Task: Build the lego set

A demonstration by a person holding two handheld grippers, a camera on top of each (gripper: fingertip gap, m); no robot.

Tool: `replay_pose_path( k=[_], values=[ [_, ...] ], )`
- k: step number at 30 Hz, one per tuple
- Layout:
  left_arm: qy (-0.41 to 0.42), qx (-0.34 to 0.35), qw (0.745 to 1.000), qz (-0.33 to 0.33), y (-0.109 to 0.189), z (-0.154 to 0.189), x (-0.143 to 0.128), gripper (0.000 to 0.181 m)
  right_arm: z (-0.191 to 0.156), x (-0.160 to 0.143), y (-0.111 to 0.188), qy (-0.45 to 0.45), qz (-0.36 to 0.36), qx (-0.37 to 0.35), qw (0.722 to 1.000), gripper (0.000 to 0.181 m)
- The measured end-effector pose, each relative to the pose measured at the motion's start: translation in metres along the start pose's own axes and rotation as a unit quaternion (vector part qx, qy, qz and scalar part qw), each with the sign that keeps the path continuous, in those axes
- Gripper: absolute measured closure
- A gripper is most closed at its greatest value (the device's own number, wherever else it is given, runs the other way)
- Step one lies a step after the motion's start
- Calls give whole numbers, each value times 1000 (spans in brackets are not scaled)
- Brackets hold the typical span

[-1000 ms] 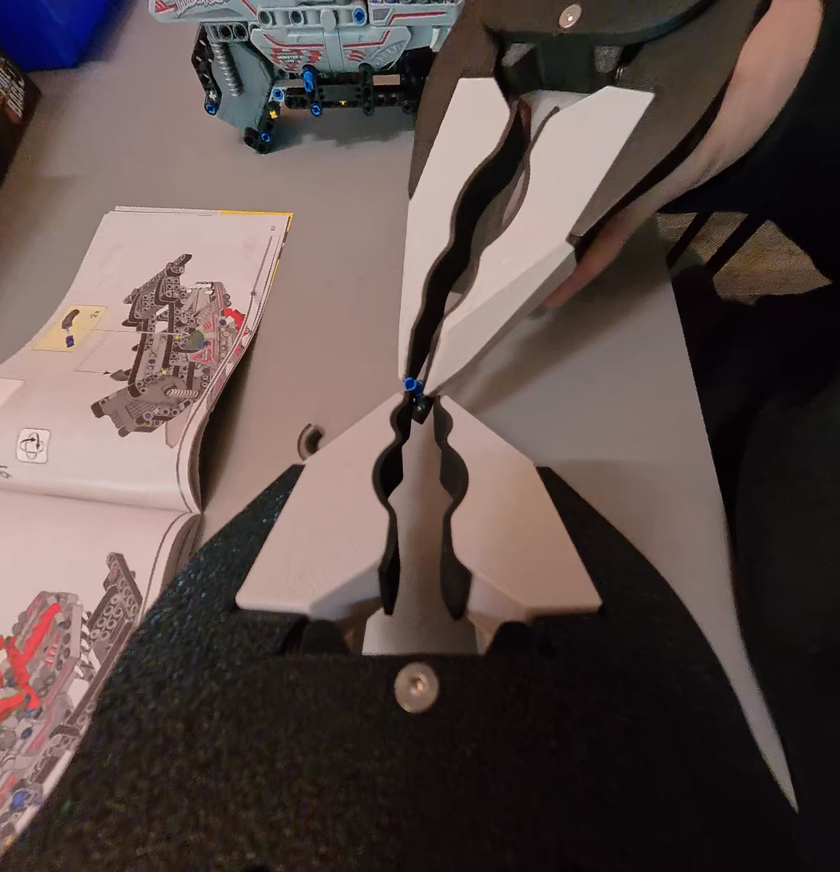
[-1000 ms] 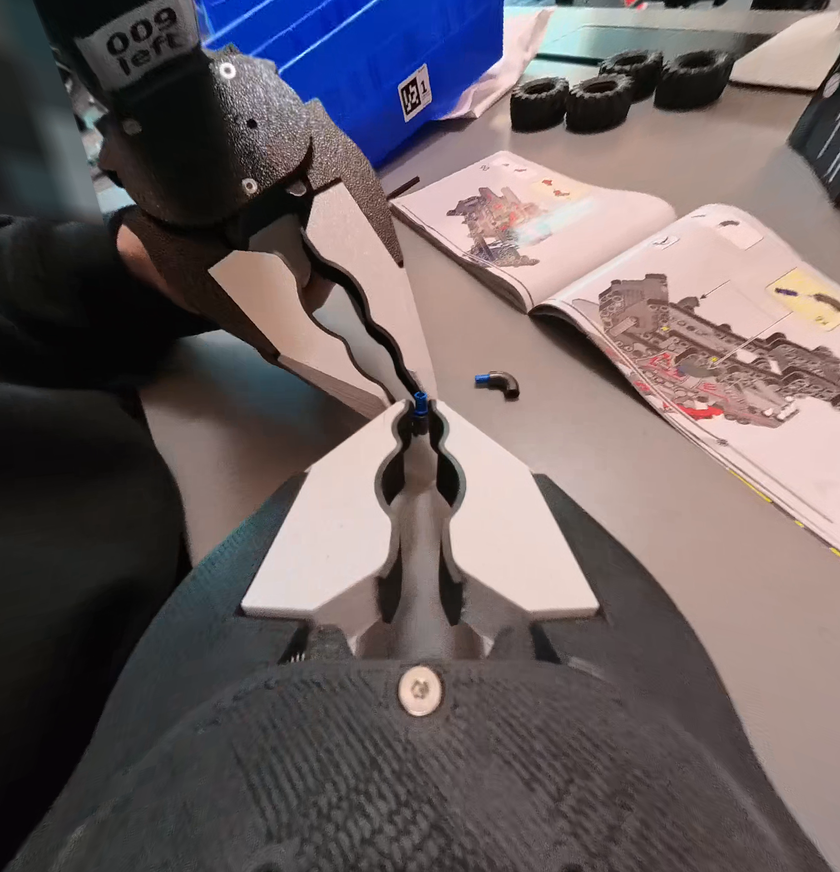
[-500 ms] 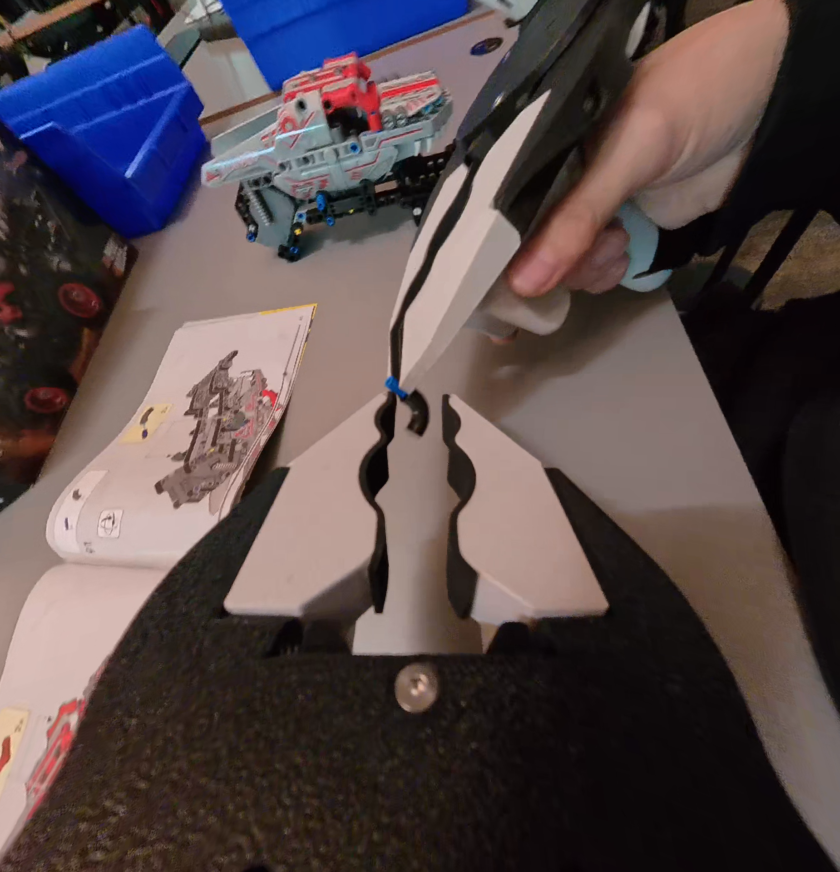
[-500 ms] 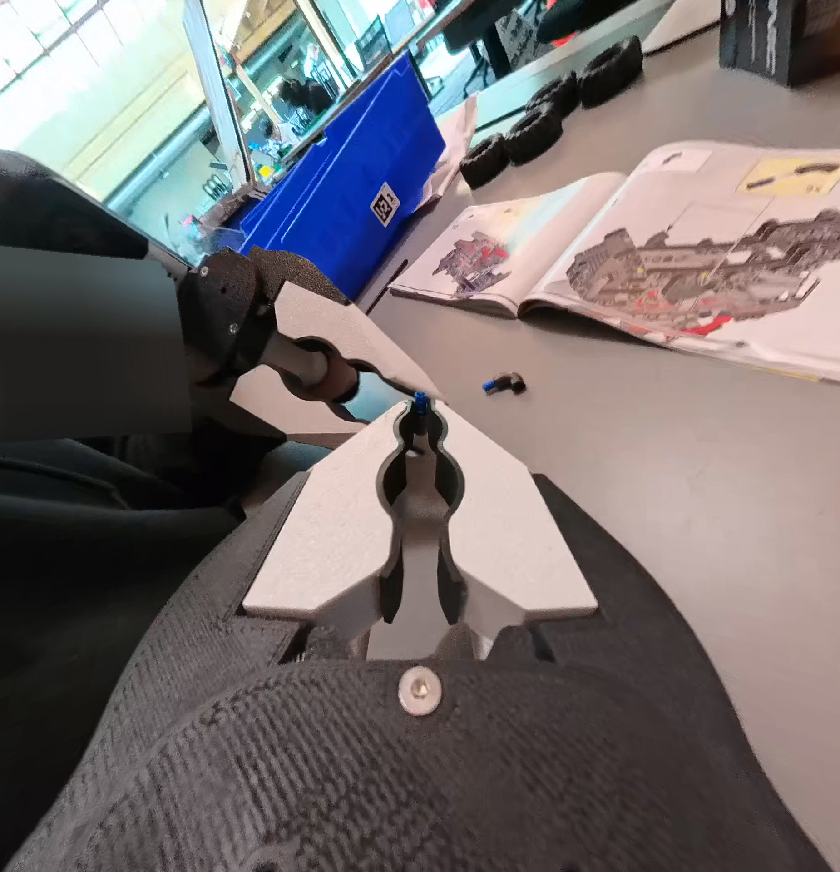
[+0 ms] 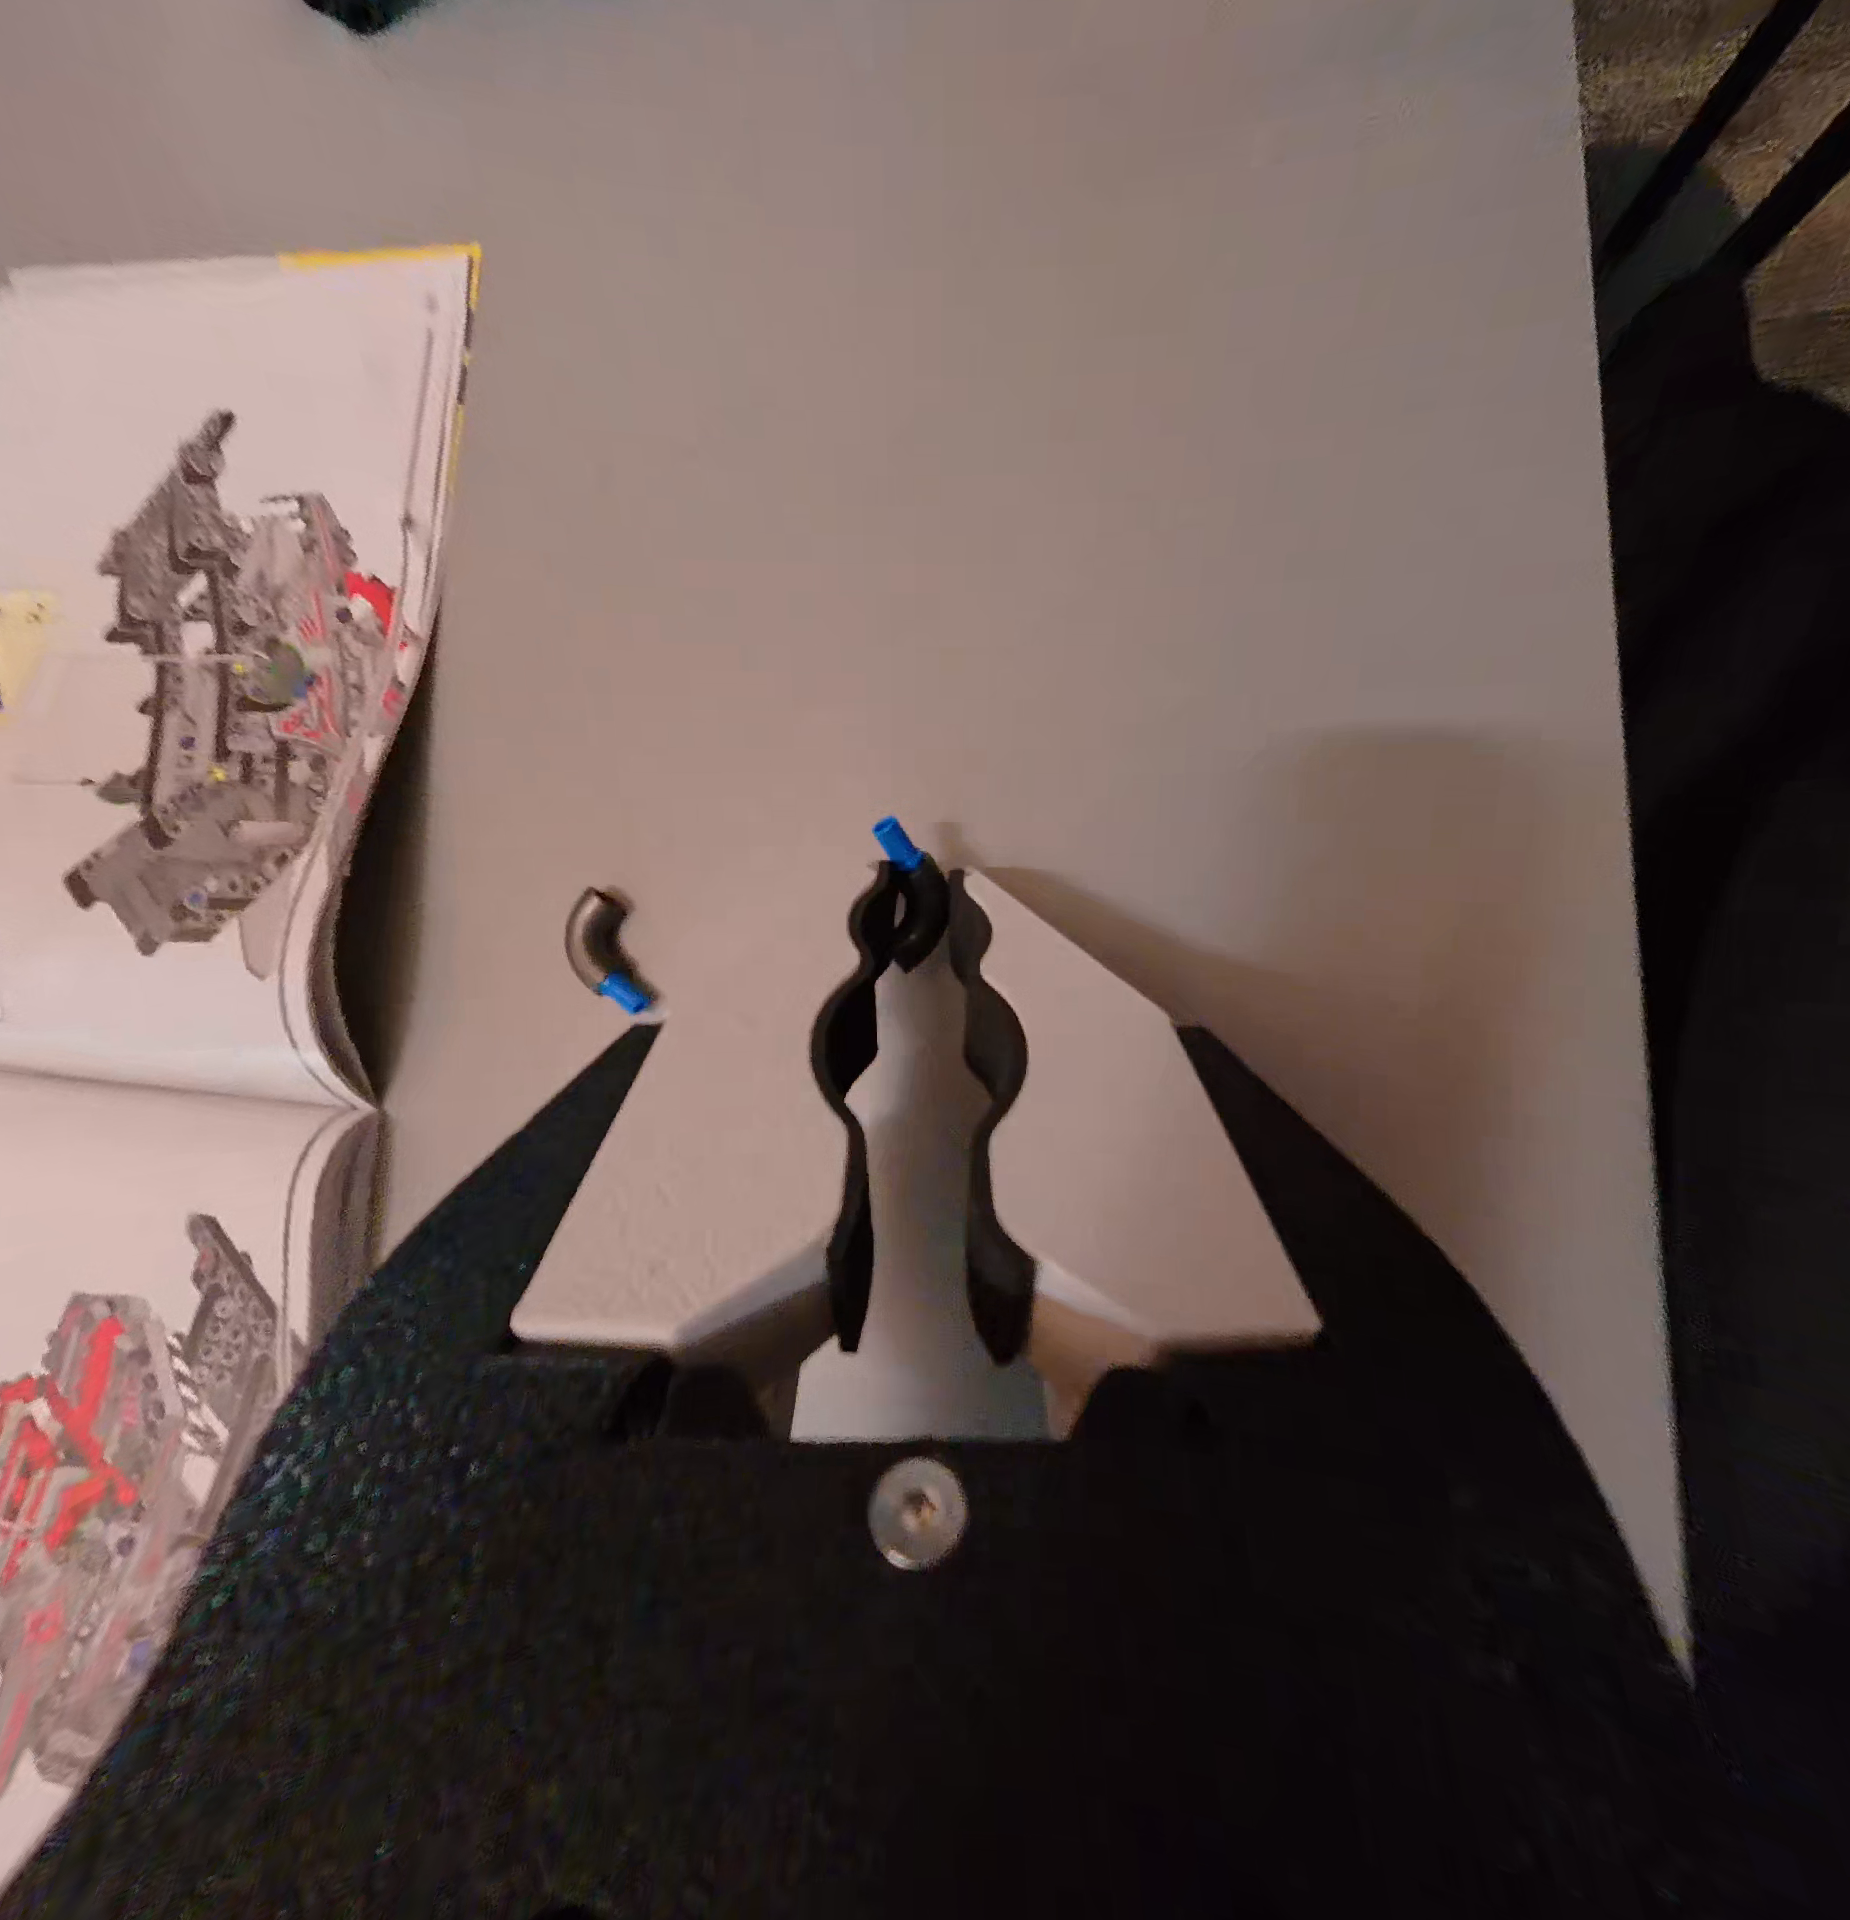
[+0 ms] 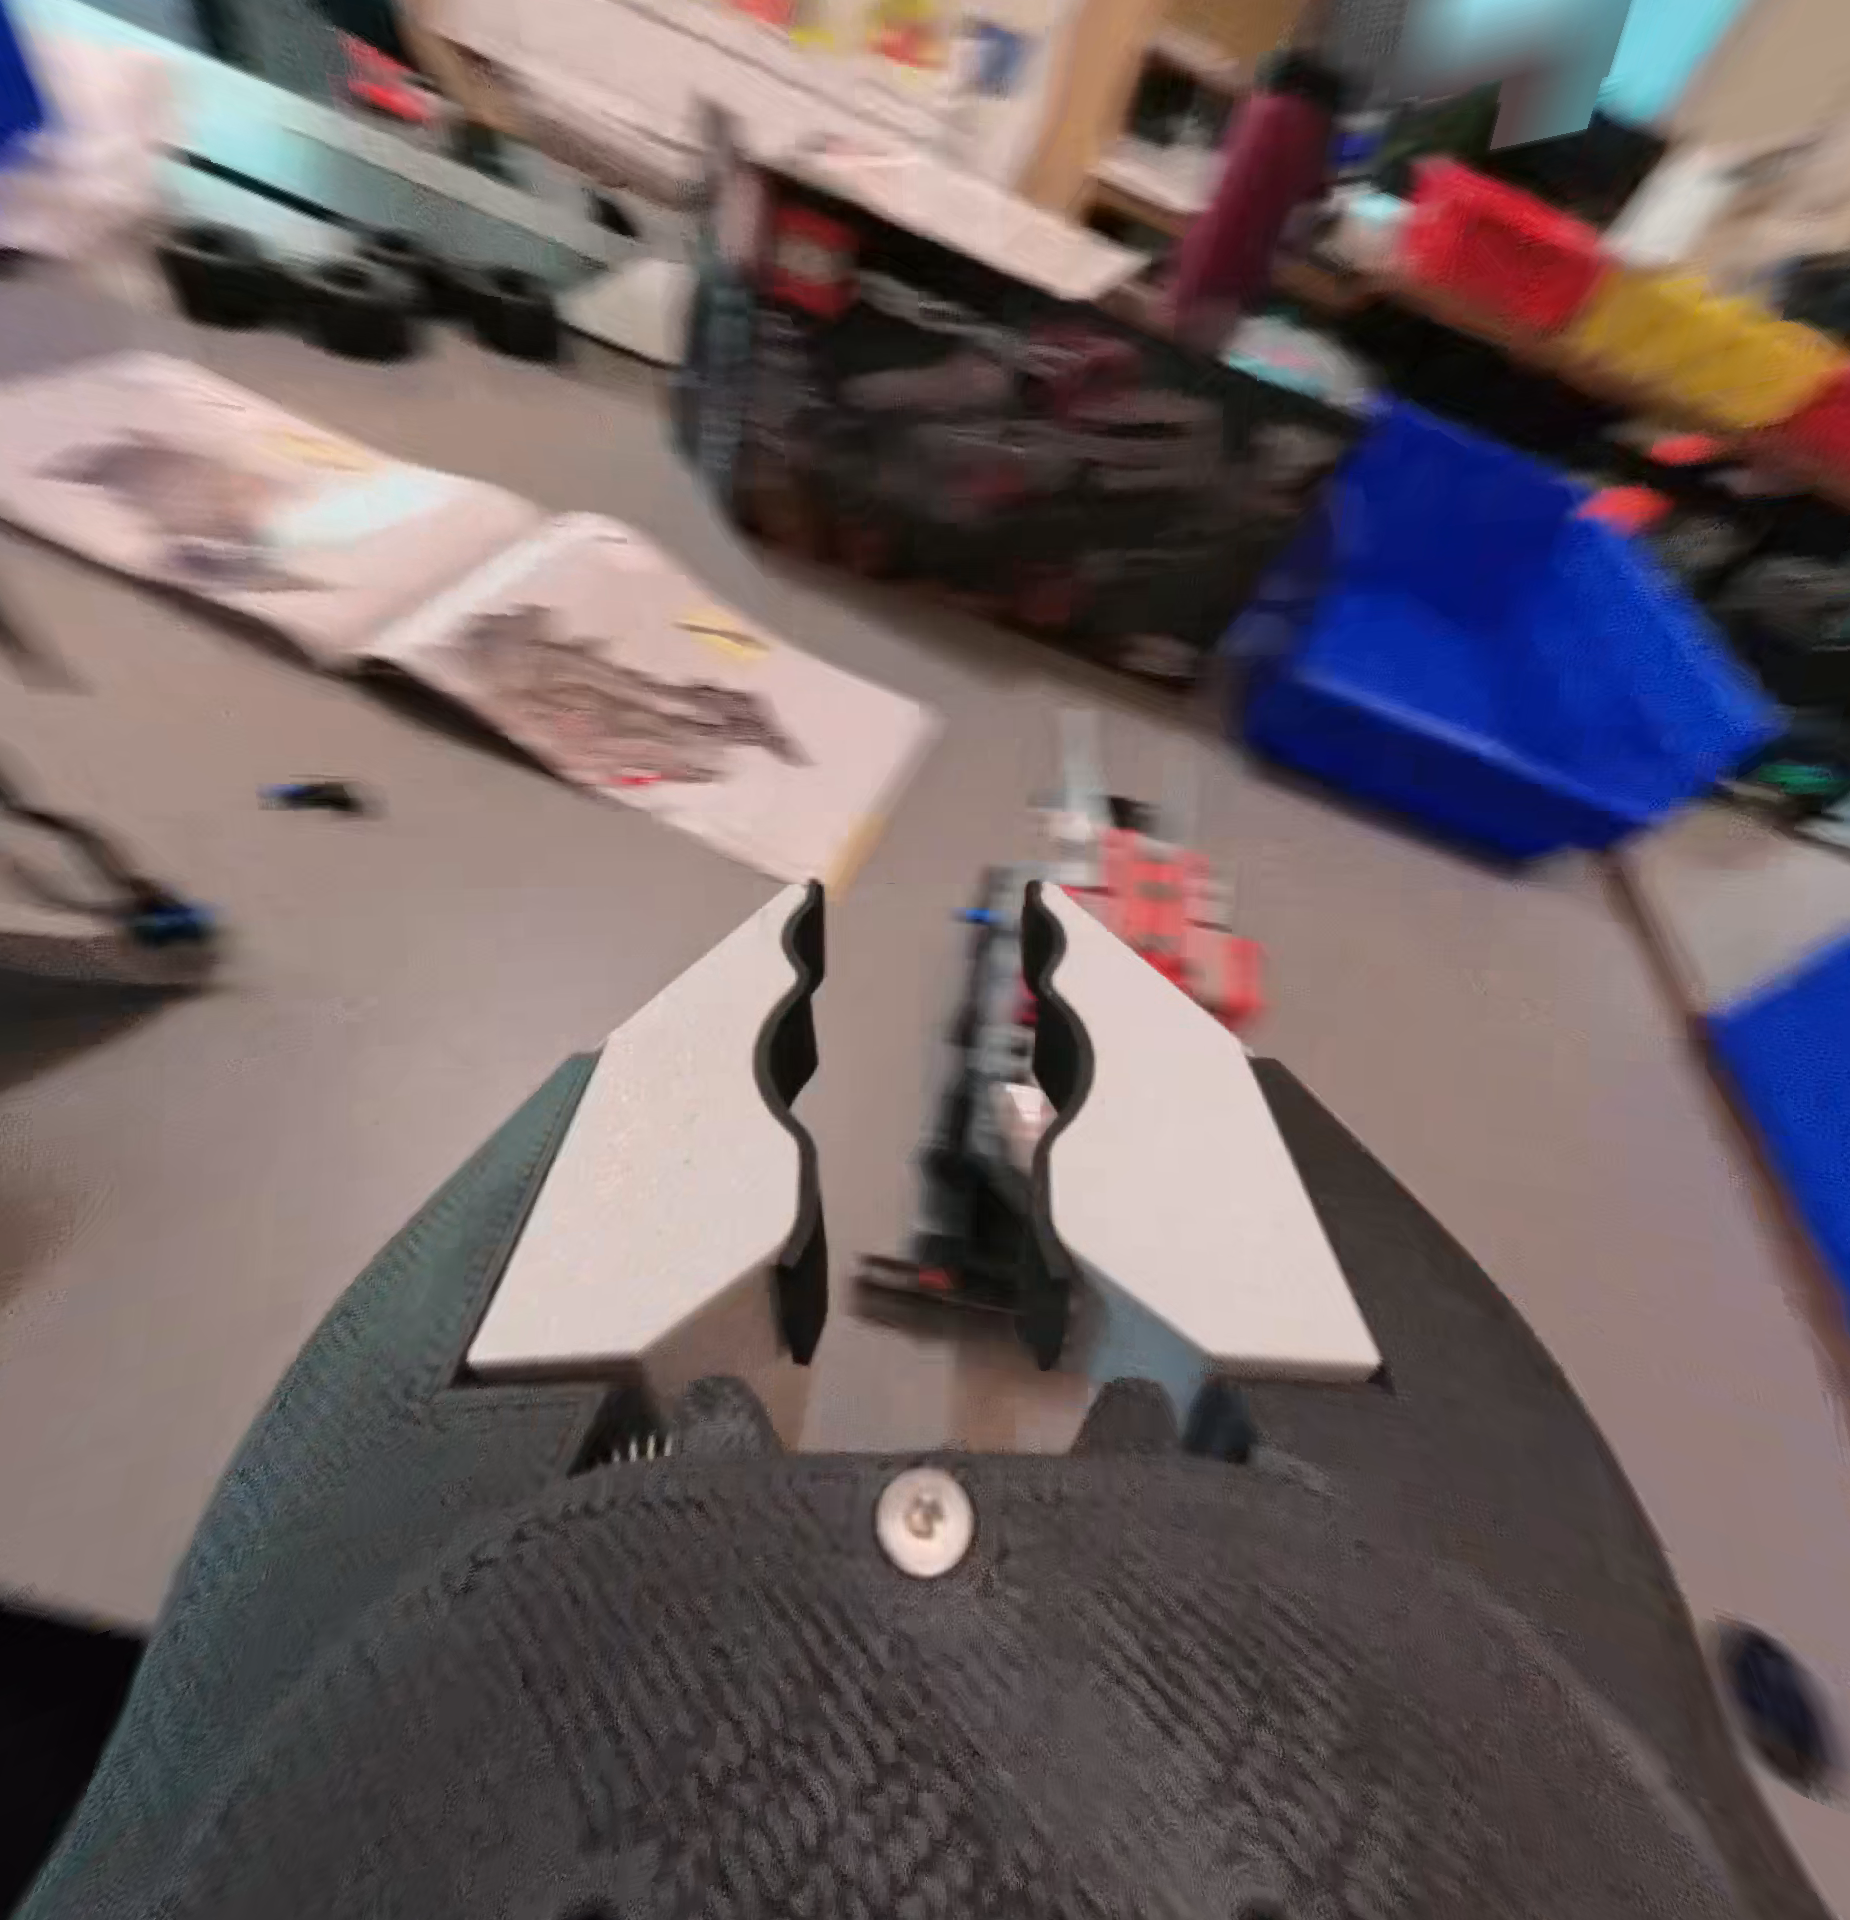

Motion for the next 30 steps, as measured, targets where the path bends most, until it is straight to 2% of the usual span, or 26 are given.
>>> replay_pose_path(
  k=[2, 4, 10, 13, 14, 16, 20, 22, 23, 26, 30],
  values=[
    [20, -24, 999, -10, 0, 2, 3, 174, 33, -2, -2, -9, -46, -54, 997, 116],
    [43, -37, 998, -13, -2, 1, 5, 174, 53, -14, -11, -35, -121, -53, 991, 105],
    [72, -13, 997, 0, -8, -10, 6, 168, 63, -25, -22, -87, -112, 18, 990, 117],
    [78, 1, 997, 17, -8, -11, 3, 161, 58, -40, -26, -78, -155, 54, 983, 105],
    [83, 4, 996, 23, -8, -12, 1, 159, 57, -44, -26, -71, -158, 54, 983, 101],
    [96, 0, 995, 30, -7, -11, -1, 158, 59, -45, -28, -65, -127, 33, 989, 112],
    [103, 12, 994, 21, 0, -19, -2, 149, 56, -49, -30, -87, -98, 31, 991, 112],
    [90, 27, 995, 24, 6, -27, 4, 148, 57, -60, -33, -102, -138, 31, 985, 108],
    [81, 32, 996, 27, 8, -31, 8, 147, 57, -63, -34, -104, -138, 33, 984, 111],
    [50, 41, 998, 25, 10, -44, 22, 148, 56, -60, -35, -107, -100, 44, 988, 116],
    [10, 44, 999, 19, 2, -56, 41, 147, 59, -58, -35, -72, -90, 48, 992, 117]
  ],
)
Point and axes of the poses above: each gripper's, where its closed fingertips meet, y back along the fingers, x out of its top, z = x × y across the jaws, the point moved 7 cm from there along y, back along the fingers, and after that the axes turned 14 degrees about -y, right-handed, at the moved point
